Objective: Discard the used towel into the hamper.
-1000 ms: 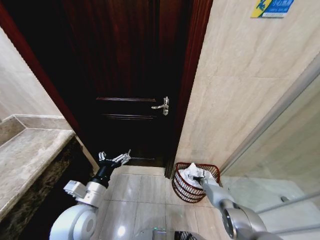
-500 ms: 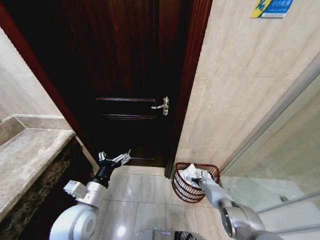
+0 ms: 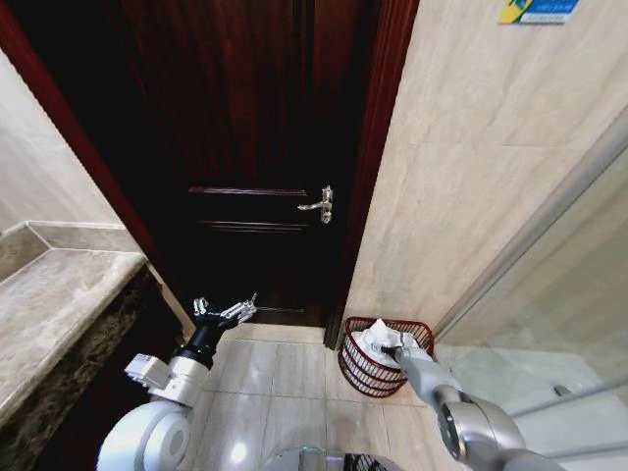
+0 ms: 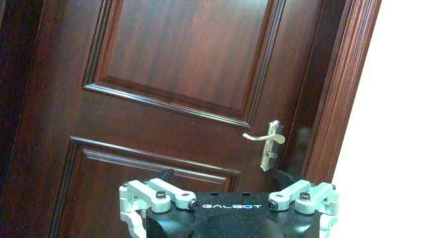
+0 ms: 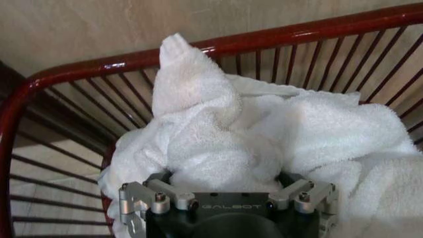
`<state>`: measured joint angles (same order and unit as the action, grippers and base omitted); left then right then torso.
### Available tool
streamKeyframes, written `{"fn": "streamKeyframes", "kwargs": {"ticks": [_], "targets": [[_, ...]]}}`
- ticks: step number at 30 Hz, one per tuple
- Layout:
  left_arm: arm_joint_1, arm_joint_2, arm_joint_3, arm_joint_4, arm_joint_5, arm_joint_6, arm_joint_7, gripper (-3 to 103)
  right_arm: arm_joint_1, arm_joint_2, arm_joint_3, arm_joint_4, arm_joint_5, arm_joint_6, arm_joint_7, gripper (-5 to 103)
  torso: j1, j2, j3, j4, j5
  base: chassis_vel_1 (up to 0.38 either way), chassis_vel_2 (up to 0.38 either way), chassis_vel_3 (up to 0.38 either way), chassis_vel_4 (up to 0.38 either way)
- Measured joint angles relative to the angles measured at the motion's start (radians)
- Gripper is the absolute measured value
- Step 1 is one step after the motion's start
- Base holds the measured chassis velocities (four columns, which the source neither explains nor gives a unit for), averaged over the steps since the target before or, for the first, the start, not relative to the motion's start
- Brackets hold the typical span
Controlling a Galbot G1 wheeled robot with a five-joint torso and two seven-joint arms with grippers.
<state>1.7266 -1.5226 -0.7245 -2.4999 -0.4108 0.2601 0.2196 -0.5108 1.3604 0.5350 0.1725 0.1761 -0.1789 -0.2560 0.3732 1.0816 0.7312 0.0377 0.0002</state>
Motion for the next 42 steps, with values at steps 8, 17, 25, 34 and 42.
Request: {"fn": "streamKeyframes", "kwargs": {"ticks": [8,17,25,34,42], "targets": [[0.000,0.000,0.000,0.000,0.000,0.000,0.000,100,-0.065,0.005,-0.003,0.126,0.066,-0.018,0.011,100,-0.002,-0.005,-0.002,-0.0002,0.0001,0.000,0.000,0.000,0.000],[0.000,0.000,0.000,0.000,0.000,0.000,0.000,100,-0.417,-0.097,-0.022,0.713,0.175,-0.048,0.028,100,-0.002,-0.003,-0.002,-0.0004,0.0006,0.000,0.000,0.000,0.000],[0.000,0.000,0.000,0.000,0.000,0.000,0.000,100,-0.774,-0.157,0.040,1.224,0.207,-0.040,0.066,100,-0.001,-0.001,-0.001,-0.0001,0.0002,0.000,0.000,0.000,0.000],[0.000,0.000,0.000,0.000,0.000,0.000,0.000,100,-1.098,-0.027,0.170,1.654,0.112,0.198,0.081,100,0.000,0.000,0.000,0.0003,-0.0008,0.000,0.000,0.000,0.000],[0.000,0.000,0.000,0.000,0.000,0.000,0.000,100,-1.283,0.120,0.179,1.891,0.019,0.310,0.087,100,0.000,0.001,0.000,0.0000,-0.0004,0.000,0.000,0.000,0.000]]}}
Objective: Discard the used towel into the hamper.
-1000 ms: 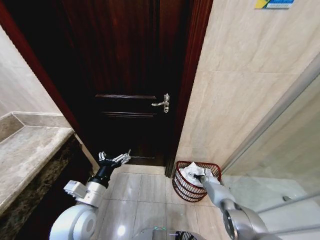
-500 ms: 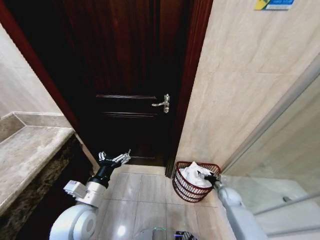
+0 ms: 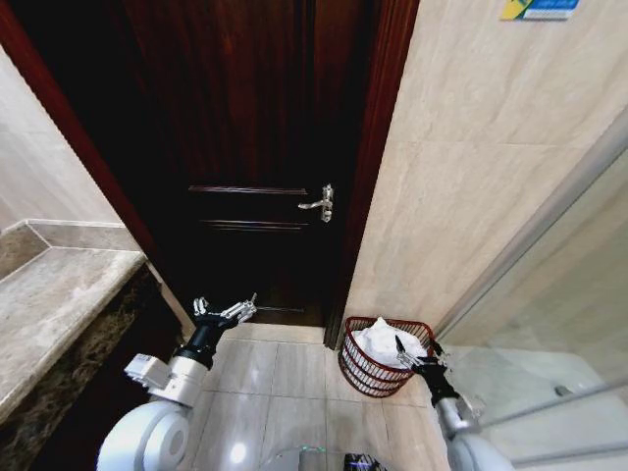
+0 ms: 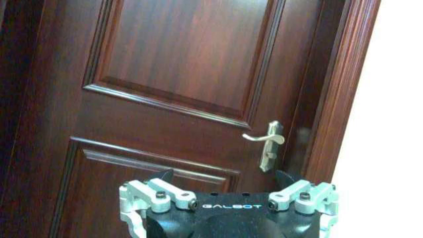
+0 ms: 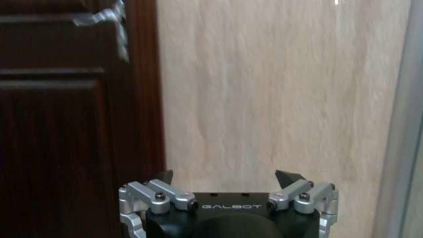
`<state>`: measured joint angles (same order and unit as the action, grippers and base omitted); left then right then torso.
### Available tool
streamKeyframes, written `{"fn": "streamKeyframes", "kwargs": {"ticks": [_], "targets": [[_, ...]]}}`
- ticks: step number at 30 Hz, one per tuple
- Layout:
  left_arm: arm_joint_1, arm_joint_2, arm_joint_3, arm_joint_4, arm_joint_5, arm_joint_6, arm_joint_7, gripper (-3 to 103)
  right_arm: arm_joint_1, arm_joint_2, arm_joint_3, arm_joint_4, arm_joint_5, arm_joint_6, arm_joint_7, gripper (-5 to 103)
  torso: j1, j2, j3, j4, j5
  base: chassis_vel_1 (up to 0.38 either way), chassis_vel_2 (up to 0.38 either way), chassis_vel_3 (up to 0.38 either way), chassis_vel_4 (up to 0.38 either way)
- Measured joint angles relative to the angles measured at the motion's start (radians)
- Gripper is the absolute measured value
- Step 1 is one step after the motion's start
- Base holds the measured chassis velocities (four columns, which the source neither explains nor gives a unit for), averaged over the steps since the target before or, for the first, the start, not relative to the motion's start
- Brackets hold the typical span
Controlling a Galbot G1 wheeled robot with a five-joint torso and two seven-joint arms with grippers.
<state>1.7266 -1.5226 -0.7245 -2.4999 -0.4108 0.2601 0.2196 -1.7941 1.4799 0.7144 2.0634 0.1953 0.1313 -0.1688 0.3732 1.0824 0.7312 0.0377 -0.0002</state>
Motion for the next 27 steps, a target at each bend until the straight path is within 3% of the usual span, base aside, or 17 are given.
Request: {"fn": "streamKeyframes", "kwargs": {"ticks": [11,18,27], "targets": [[0.000,0.000,0.000,0.000,0.000,0.000,0.000,100,-0.040,0.038,-0.025,0.178,-0.033,0.024,-0.001,100,0.001,0.000,0.000,0.0001,0.0002,0.000,0.000,0.000,0.000],[0.000,0.000,0.000,0.000,0.000,0.000,0.000,100,-0.058,0.043,-0.042,0.305,-0.038,-0.009,0.010,100,0.001,0.001,0.001,0.0000,0.0001,0.000,0.000,0.000,0.000],[0.000,0.000,0.000,0.000,0.000,0.000,0.000,100,-0.058,0.031,-0.059,0.336,-0.060,-0.034,0.018,100,0.001,0.001,0.001,0.0000,0.0002,0.000,0.000,0.000,0.000]]}}
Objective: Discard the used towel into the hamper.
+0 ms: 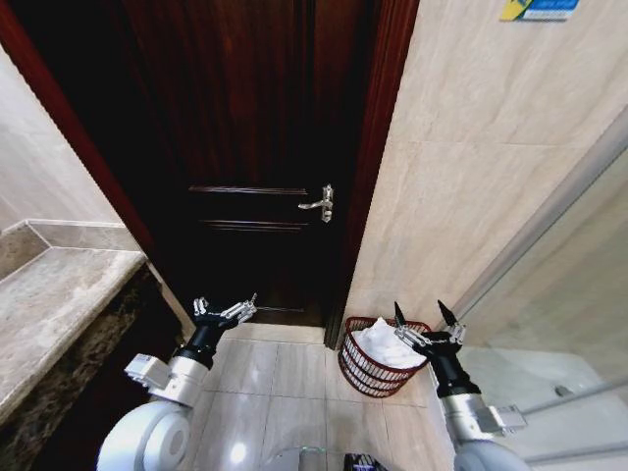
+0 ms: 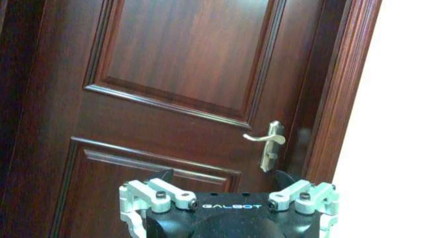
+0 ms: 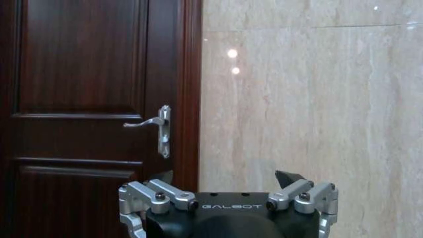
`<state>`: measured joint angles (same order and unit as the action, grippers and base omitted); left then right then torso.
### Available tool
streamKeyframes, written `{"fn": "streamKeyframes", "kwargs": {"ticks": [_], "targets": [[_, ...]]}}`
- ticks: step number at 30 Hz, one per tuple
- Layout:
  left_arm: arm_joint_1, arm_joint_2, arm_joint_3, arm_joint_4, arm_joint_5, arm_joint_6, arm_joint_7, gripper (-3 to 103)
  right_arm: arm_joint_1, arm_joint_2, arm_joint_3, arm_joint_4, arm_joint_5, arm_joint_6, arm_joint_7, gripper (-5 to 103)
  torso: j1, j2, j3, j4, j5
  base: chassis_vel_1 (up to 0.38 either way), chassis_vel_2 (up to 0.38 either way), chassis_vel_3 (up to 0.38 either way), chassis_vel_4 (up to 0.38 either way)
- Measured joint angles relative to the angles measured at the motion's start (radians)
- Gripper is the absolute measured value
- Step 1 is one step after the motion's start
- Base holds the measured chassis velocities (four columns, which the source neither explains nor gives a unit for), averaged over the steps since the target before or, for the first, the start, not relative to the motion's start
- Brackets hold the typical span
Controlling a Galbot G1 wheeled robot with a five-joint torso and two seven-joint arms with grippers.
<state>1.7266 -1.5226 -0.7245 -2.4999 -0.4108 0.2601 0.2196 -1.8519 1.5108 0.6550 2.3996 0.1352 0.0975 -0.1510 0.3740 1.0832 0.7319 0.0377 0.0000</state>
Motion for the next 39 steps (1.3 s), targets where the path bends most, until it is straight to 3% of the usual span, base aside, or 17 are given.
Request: {"fn": "streamKeyframes", "kwargs": {"ticks": [39], "targets": [[0.000,0.000,0.000,0.000,0.000,0.000,0.000,100,0.002,0.000,-0.033,-0.044,-0.032,0.009,-0.007,100,0.000,0.000,0.000,0.0000,0.0000,0.000,0.000,0.000,0.000]]}}
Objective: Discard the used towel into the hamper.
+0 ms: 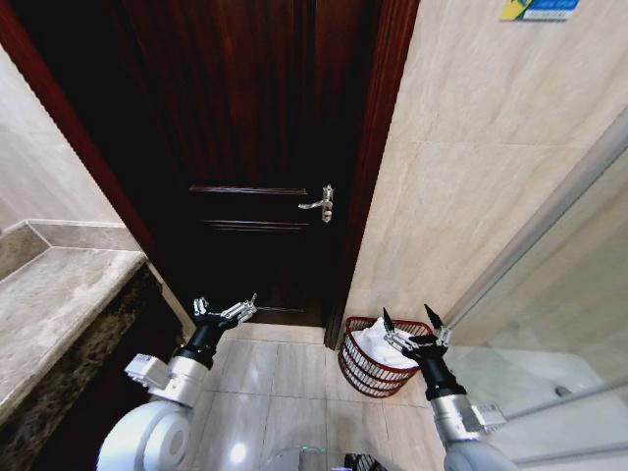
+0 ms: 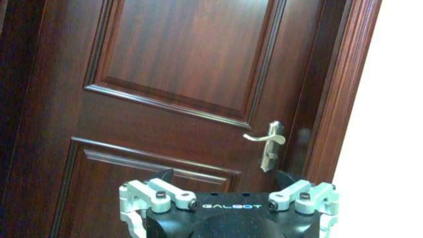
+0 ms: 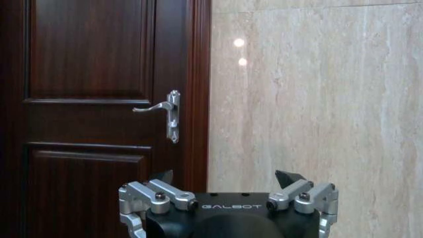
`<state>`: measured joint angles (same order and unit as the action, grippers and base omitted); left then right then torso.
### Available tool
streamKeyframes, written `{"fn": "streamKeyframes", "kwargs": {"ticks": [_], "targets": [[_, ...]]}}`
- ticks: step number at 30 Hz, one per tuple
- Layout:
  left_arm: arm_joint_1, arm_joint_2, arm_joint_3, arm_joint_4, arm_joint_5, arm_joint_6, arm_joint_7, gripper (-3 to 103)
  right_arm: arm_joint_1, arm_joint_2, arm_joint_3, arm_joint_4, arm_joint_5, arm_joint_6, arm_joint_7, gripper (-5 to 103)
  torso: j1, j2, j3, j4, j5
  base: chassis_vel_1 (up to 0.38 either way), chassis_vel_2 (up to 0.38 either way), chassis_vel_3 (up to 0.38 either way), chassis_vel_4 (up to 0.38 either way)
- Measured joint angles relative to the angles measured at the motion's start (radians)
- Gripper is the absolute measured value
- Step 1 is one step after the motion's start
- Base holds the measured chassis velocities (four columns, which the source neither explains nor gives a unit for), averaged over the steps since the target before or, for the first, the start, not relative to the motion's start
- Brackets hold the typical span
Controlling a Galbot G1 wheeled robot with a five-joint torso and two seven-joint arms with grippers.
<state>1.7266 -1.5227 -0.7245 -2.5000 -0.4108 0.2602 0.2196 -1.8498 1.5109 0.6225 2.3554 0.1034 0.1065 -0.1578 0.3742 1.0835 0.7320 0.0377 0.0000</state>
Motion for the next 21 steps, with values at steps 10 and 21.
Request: {"fn": "streamKeyframes", "kwargs": {"ticks": [10,21], "targets": [[0.000,0.000,0.000,0.000,0.000,0.000,0.000,100,0.000,0.000,0.000,0.000,0.000,0.000,0.000,100,0.000,0.000,0.000,0.0000,0.0000,0.000,0.000,0.000,0.000],[0.000,0.000,0.000,0.000,0.000,0.000,0.000,100,0.000,0.000,0.000,-0.001,0.001,0.000,0.000,100,0.000,0.000,0.000,0.0000,0.0000,0.000,0.000,0.000,0.000]]}}
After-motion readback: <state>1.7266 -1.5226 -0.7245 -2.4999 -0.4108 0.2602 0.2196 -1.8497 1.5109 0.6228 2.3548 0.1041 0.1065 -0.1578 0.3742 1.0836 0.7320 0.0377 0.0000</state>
